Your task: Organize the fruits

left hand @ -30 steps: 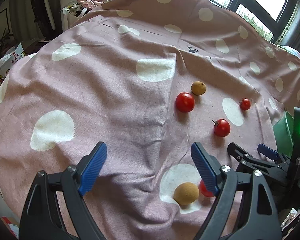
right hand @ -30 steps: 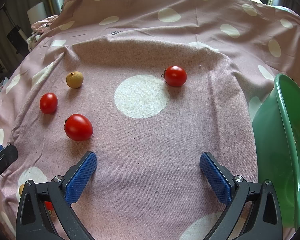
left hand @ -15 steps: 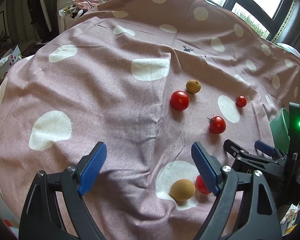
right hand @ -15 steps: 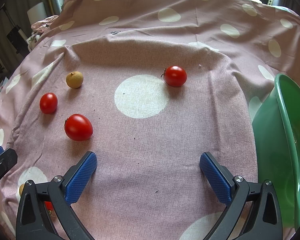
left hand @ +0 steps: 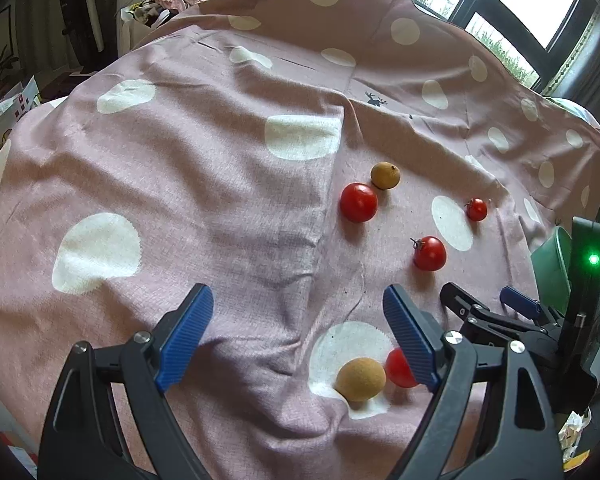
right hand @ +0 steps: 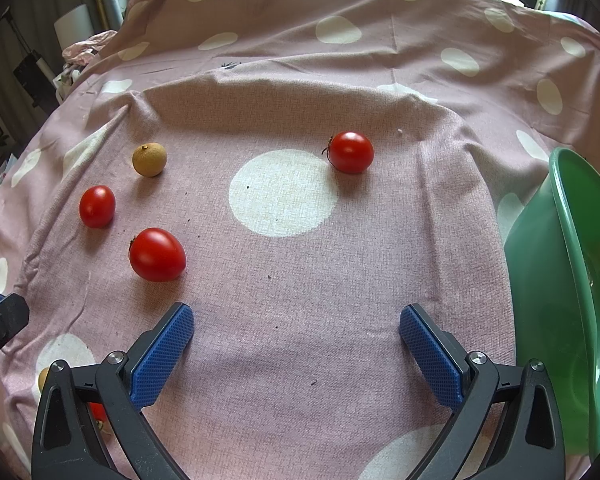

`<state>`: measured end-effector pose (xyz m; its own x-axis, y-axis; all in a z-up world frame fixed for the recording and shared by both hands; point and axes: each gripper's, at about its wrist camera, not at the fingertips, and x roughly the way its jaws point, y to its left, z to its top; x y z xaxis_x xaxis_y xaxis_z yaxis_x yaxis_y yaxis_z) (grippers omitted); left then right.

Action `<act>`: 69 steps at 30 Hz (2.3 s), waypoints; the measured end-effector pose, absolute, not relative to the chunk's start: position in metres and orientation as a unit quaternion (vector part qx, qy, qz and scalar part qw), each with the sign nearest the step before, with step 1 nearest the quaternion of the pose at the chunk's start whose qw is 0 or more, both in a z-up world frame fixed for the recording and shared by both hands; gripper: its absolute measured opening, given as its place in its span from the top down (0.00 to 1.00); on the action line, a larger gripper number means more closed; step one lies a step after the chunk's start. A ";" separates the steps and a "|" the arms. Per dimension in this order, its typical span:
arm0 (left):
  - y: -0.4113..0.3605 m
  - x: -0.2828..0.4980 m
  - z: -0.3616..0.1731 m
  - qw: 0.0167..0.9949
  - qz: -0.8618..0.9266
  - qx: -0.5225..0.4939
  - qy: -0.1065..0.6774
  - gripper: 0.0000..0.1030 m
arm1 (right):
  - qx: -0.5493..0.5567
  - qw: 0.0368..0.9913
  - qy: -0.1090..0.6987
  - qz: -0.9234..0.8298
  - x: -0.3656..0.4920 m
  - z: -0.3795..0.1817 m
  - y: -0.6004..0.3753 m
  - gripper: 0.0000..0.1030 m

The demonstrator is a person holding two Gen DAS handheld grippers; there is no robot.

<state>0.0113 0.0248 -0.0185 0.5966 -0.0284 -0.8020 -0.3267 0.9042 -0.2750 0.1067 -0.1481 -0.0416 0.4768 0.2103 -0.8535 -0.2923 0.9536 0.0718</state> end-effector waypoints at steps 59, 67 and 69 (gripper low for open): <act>0.018 0.012 -0.022 0.870 0.080 -0.191 0.447 0.15 | -0.042 0.858 0.490 0.147 0.108 -0.042 -0.148 0.01; 0.019 0.011 -0.022 0.870 0.078 -0.196 0.446 0.15 | -0.042 0.858 0.490 0.147 0.108 -0.042 -0.148 0.01; 0.019 0.011 -0.022 0.870 0.077 -0.197 0.446 0.15 | -0.042 0.858 0.490 0.147 0.108 -0.042 -0.148 0.01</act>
<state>0.0113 0.0193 -0.0217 0.5897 -0.0410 -0.8066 -0.3099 0.9108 -0.2728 0.1077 -0.1478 -0.0419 0.4767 0.2109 -0.8534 -0.2925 0.9535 0.0723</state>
